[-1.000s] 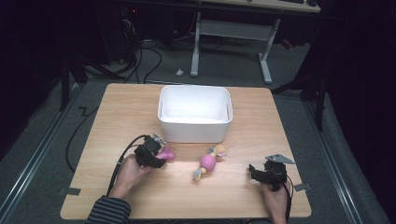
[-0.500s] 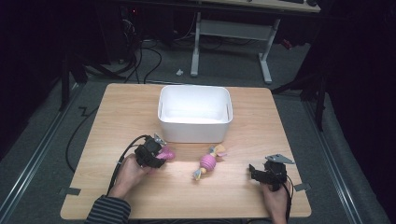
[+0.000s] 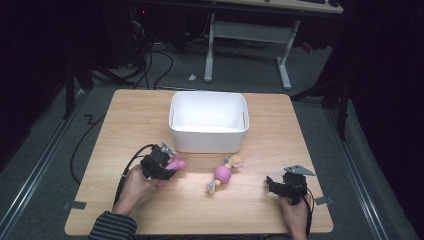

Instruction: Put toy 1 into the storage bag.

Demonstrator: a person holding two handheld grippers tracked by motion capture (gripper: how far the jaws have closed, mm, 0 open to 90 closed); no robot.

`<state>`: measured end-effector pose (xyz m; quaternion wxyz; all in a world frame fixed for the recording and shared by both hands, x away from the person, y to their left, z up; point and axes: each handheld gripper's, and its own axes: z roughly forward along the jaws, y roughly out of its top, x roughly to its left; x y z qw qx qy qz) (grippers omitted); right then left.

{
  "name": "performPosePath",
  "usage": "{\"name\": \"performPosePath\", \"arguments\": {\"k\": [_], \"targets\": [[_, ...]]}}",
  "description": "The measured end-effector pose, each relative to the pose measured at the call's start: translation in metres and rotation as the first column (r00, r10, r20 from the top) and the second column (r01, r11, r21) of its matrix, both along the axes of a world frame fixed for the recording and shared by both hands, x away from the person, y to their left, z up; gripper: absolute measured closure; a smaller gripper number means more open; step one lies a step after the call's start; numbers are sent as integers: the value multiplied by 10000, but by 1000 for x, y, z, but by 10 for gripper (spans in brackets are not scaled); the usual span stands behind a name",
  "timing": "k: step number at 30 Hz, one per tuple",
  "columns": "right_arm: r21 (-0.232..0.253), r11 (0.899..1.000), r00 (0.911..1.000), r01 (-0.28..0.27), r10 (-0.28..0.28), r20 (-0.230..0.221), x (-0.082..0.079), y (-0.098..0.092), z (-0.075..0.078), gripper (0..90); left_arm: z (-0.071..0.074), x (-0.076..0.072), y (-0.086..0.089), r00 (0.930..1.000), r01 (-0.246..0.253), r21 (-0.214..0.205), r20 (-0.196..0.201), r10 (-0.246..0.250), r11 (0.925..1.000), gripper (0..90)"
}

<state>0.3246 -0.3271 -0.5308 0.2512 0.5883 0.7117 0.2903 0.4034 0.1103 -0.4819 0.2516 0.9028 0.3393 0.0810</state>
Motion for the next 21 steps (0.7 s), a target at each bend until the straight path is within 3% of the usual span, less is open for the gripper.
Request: {"name": "performPosePath", "arguments": {"k": [4, 9, 16, 21], "targets": [[0, 10000, 10000, -16, 16, -5, 0, 0, 0, 173, 10, -4, 8, 9997, -220, -554, 31, 222, 9982, 591], [8, 10000, 10000, -44, 44, 13, 0, 0, 0, 173, 20, -8, 18, 9989, -433, -954, 115, 446, 9945, 592], [20, 10000, 10000, -52, 52, 28, 0, 0, 0, 173, 36, -14, 27, 9961, -675, -909, 507, 723, 9936, 592], [36, 10000, 10000, -41, 41, 17, 0, 1, 0, 173, 41, -16, 31, 9957, -697, -1059, 540, 757, 9919, 592]]}}
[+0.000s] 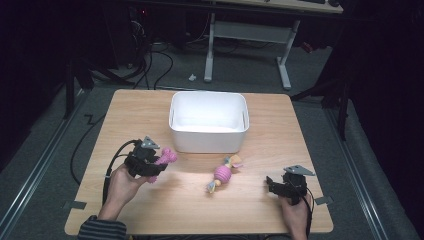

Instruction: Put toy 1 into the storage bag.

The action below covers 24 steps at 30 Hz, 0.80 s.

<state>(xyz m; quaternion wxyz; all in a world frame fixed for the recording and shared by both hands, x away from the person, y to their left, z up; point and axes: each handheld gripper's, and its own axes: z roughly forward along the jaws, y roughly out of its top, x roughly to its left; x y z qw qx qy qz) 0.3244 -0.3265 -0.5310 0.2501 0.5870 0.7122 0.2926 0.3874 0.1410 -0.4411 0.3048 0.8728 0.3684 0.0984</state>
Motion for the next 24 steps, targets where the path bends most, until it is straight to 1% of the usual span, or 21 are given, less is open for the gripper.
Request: {"name": "performPosePath", "arguments": {"k": [5, 6, 7, 8, 9, 11, 12, 14, 15, 16, 19, 21, 23, 24], "targets": [[0, 10000, 10000, 0, 0, 0, 0, 0, 0, 173, 3, -1, 2, 10000, -2, -126, 43, 3, 9999, 592], [-2, 10000, 10000, -1, 1, 2, 0, 0, 0, 172, 5, -2, 1, 9997, -81, -20, 214, 81, 10000, 592], [-13, 10000, 10000, -8, 8, 6, 0, 0, 0, 173, 7, -2, 1, 9995, -127, 63, 304, 125, 9999, 592], [0, 10000, 10000, 0, 0, 0, 0, 0, 0, 173, 12, -3, 2, 9986, -145, -10, 506, 146, 9999, 592], [0, 10000, 10000, 0, 0, 0, 0, 0, 0, 173, 12, -3, 2, 9986, -145, -10, 506, 146, 9999, 592], [-1, 10000, 10000, -1, 1, -1, 0, 0, 0, 173, 17, -4, 3, 9982, -124, -289, 578, 140, 9995, 592], [-3, 10000, 10000, -25, 25, -1, 0, 0, 0, 172, 20, -4, 3, 9979, -122, -341, 636, 144, 9993, 592], [-2, 10000, 10000, -26, 26, -4, 0, 0, 0, 173, 21, -3, 4, 9978, -126, -356, 639, 149, 9993, 592], [-2, 10000, 10000, -26, 26, -4, 0, 0, 0, 173, 23, -3, 4, 9979, -109, -428, 626, 136, 9990, 592], [-2, 10000, 10000, -30, 30, -4, 0, 0, 0, 173, 26, -2, 5, 9983, -49, -591, 574, 83, 9982, 593], [-4, 10000, 10000, -35, 35, -4, 0, 0, 0, 173, 29, -3, 5, 9980, -31, -604, 629, 69, 9982, 595], [-2, 10000, 10000, -35, 35, -5, 0, 0, 0, 172, 34, -3, 6, 9976, 16, -800, 686, 39, 9968, 595], [-12, 10000, 10000, -49, 49, -9, 0, 0, 0, 173, 35, -3, 6, 9976, 49, -867, 689, 11, 9962, 595], [-12, 10000, 10000, -49, 49, -10, 0, 0, 0, 173, 39, -2, 6, 9974, 69, -921, 726, -2, 9957, 595]]}}
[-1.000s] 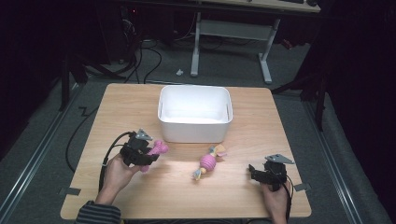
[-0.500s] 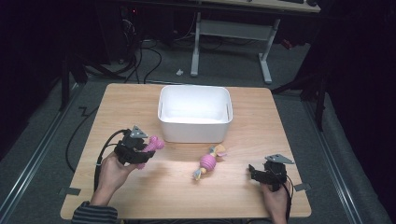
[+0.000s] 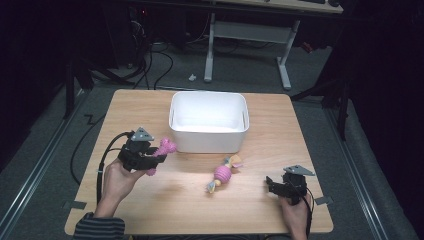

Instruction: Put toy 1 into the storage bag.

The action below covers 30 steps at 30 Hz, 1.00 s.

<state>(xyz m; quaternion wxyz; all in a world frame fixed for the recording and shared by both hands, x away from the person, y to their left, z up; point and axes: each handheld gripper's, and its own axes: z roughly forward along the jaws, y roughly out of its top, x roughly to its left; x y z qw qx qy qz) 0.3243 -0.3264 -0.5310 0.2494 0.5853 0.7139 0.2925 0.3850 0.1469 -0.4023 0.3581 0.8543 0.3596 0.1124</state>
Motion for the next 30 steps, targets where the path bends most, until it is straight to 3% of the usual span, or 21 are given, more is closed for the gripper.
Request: {"name": "performPosePath", "arguments": {"k": [8, 15, 30], "targets": [[0, 10000, 10000, -1, 1, 2, 0, 0, 0, 173, 18, 5, -1, 9997, 147, -193, 218, -143, 9997, 595], [2, 10000, 10000, -2, 2, 2, 0, 0, 0, 173, 27, 12, -2, 9995, 284, 48, 113, -284, 9996, 595], [25, 10000, 10000, 7, -7, 4, 0, 0, 0, 172, 56, 26, -13, 9973, 720, -195, 181, -716, 9972, 594]]}}
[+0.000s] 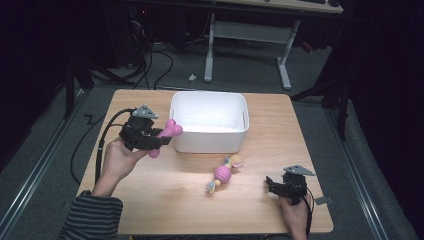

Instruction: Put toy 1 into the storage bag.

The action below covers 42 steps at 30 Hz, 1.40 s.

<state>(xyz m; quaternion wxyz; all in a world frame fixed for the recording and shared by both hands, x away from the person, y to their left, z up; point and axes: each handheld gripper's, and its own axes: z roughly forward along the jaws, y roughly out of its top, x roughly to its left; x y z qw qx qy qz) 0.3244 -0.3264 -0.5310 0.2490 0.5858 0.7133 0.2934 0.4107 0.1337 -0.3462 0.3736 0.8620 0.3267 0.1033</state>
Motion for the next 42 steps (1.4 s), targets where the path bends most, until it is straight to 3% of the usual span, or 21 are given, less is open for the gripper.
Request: {"name": "performPosePath", "arguments": {"k": [11, 24, 42], "targets": [[-4, 10000, 10000, -12, 12, -1, 0, 0, 0, 173, 8, 14, -8, 10000, 4, -263, -99, -6, 9997, 593], [-16, 10000, 10000, -25, 25, 6, 0, 0, 0, 173, 20, 30, -31, 9993, 361, -158, 56, -360, 9992, 592], [-23, 10000, 10000, -62, 62, 3, 1, 0, 0, 173, 26, 61, -55, 9996, 177, 29, 233, -178, 9998, 592]]}}
